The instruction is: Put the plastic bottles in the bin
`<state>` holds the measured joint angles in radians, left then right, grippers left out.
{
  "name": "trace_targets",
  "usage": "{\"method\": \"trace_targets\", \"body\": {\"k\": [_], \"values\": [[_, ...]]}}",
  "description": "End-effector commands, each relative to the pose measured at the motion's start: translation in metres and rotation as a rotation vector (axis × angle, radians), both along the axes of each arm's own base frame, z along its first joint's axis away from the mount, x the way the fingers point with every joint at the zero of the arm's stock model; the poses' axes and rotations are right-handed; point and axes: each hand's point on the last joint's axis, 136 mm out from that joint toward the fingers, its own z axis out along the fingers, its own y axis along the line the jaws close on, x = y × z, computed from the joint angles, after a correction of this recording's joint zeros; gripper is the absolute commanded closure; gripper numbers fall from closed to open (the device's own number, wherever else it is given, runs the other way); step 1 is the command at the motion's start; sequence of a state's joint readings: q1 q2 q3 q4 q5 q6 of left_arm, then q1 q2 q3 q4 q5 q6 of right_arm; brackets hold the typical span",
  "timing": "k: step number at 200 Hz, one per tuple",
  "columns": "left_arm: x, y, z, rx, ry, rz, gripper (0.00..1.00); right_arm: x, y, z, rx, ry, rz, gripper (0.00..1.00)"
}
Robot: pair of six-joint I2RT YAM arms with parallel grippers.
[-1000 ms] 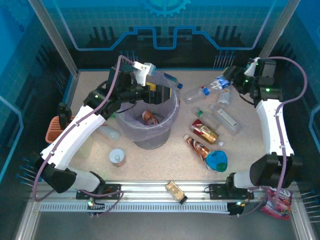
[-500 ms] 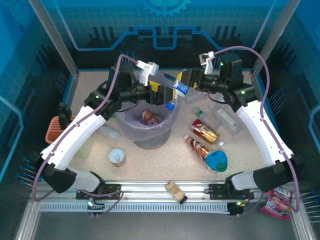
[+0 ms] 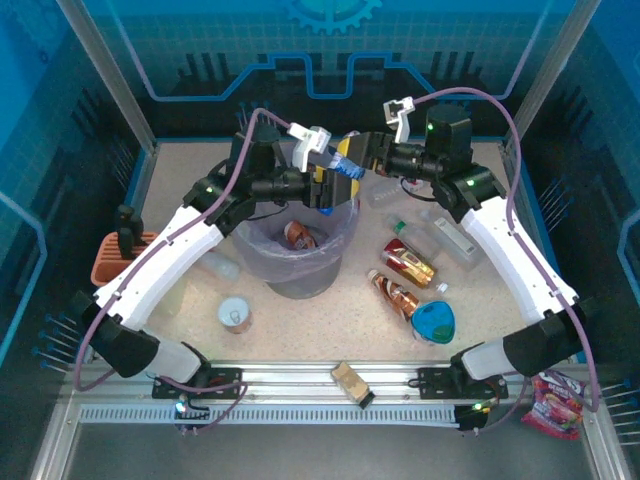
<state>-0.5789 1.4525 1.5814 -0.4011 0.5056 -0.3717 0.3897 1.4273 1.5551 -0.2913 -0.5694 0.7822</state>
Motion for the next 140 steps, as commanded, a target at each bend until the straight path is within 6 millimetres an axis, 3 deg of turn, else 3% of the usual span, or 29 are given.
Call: {"method": "trace_targets", "body": {"k": [1,28,44,58,80,106,140], "values": [[-0.004,-0.002,0.011,-0.018,-0.012,-0.01,0.38,-0.004,0.009,0.014,0.032,-0.039,0.036,0.65],[0.0,0.001,0.015,-0.012,-0.031,0.02,0.46,-0.003,0.008,0.016,0.027,-0.048,0.026,0.57],[0.002,0.004,0.017,-0.006,-0.038,0.037,0.48,-0.002,0.007,0.016,0.022,-0.053,0.021,0.42],[0.004,0.008,0.019,-0.006,-0.045,0.052,0.48,-0.001,0.005,0.018,0.018,-0.065,0.016,0.23],[0.005,0.02,0.023,0.005,-0.055,0.086,0.51,0.004,-0.013,0.02,-0.021,-0.088,-0.053,0.0],[0.009,0.045,0.013,0.064,-0.029,0.156,0.54,0.01,-0.049,0.015,-0.071,-0.098,-0.167,0.0],[0.019,0.088,-0.03,0.33,0.018,0.31,0.59,0.017,-0.105,-0.015,-0.118,0.002,-0.323,0.0]]}}
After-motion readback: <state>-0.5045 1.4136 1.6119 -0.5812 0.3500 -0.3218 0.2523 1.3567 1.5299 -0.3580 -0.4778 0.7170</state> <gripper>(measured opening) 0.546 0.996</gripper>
